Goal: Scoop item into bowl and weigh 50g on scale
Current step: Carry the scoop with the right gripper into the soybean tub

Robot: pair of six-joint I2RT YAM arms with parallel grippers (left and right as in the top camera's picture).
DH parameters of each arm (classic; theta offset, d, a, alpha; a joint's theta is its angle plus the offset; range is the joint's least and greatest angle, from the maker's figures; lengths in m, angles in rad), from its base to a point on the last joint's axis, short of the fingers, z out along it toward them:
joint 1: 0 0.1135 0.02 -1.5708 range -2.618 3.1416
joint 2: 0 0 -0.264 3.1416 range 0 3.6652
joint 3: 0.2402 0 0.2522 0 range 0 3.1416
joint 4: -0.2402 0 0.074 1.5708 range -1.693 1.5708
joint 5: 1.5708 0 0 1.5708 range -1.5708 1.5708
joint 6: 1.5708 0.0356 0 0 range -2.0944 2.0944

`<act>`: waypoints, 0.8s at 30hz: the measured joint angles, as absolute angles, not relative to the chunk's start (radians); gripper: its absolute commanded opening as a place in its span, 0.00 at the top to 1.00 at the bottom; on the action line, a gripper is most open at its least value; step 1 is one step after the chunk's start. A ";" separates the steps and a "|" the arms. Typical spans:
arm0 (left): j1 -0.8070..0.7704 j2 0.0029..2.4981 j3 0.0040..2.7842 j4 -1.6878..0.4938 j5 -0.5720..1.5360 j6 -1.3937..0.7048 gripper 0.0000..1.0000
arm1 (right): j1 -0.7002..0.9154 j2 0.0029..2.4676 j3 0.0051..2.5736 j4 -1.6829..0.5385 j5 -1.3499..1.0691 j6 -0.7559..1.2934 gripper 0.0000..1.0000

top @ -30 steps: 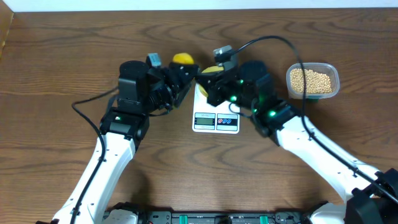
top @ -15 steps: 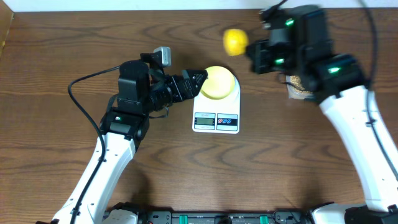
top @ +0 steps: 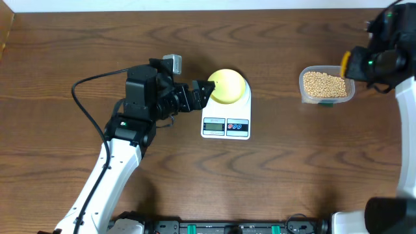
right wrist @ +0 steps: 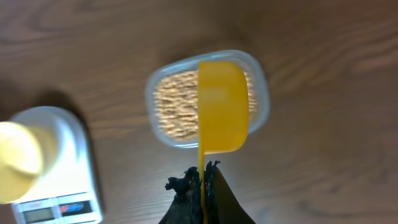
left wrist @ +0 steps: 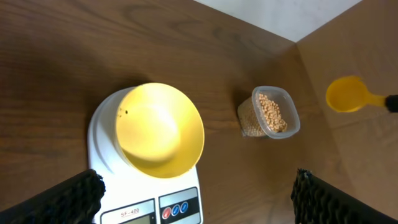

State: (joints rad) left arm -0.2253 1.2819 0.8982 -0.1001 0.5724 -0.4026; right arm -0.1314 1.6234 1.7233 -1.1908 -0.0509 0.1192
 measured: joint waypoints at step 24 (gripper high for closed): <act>-0.225 1.282 0.898 -0.128 0.473 -0.391 0.02 | -0.161 2.025 1.723 -1.132 -0.171 -0.139 0.99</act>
